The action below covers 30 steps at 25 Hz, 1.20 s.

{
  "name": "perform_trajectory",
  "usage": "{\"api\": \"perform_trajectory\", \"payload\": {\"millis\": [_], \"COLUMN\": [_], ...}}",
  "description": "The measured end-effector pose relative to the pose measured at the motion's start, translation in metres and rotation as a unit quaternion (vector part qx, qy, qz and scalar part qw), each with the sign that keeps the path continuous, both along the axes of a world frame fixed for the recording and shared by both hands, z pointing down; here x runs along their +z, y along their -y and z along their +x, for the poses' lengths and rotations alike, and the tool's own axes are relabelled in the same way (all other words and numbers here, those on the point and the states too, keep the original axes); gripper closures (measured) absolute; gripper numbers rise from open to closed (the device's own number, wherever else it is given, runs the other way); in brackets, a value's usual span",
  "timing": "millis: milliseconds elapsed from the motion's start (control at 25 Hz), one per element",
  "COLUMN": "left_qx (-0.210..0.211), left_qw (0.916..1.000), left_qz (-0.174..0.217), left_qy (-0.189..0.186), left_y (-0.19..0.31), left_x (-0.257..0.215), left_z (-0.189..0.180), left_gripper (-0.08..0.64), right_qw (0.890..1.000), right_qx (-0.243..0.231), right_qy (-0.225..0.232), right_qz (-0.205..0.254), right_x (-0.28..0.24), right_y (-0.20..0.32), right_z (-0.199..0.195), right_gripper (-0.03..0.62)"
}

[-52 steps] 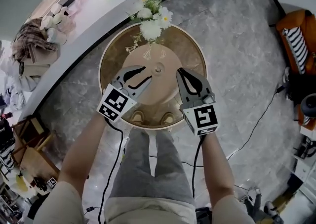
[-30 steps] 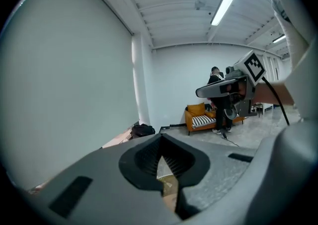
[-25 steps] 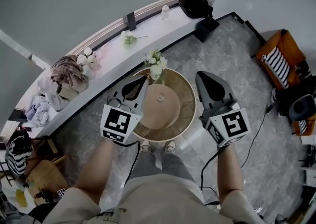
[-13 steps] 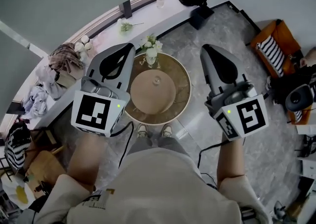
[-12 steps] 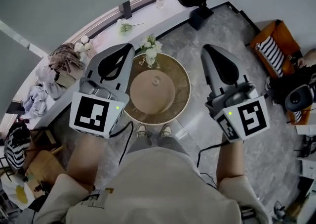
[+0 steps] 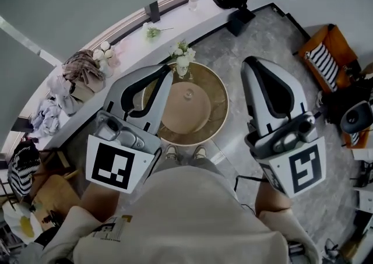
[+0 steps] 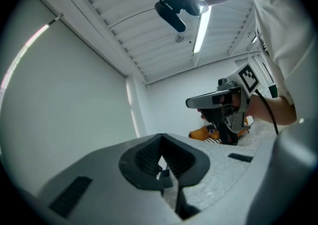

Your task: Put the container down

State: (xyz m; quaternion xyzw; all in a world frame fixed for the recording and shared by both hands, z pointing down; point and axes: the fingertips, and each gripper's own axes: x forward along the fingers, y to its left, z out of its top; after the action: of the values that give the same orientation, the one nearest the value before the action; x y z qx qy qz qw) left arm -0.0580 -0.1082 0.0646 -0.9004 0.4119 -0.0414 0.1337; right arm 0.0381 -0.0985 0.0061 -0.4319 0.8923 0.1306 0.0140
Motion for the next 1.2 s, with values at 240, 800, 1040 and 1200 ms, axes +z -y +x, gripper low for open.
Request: {"api": "perform_trajectory", "payload": {"millis": [240, 800, 1040, 1200], "left_qx": [0.009, 0.016, 0.006, -0.007], "left_qw": [0.9997, 0.9986, 0.9984, 0.9991], "left_qz": [0.008, -0.025, -0.023, -0.04], "left_qy": [0.023, 0.044, 0.051, 0.009], "left_y": [-0.011, -0.011, -0.005, 0.0], "left_x": [0.012, 0.056, 0.057, 0.05], "left_z": [0.0, 0.008, 0.002, -0.004], "left_gripper": [0.552, 0.552, 0.552, 0.552], "right_qw": [1.0, 0.997, 0.997, 0.998], "right_qx": [0.004, 0.032, 0.026, 0.023], "right_qy": [0.018, -0.004, 0.003, -0.002], "right_qz": [-0.019, -0.068, -0.07, -0.062], "right_x": [0.025, 0.076, 0.074, 0.064], "right_y": [-0.009, -0.011, -0.004, -0.003], "right_z": [0.004, 0.024, 0.018, 0.017], "right_gripper": [0.583, 0.586, 0.585, 0.586]}}
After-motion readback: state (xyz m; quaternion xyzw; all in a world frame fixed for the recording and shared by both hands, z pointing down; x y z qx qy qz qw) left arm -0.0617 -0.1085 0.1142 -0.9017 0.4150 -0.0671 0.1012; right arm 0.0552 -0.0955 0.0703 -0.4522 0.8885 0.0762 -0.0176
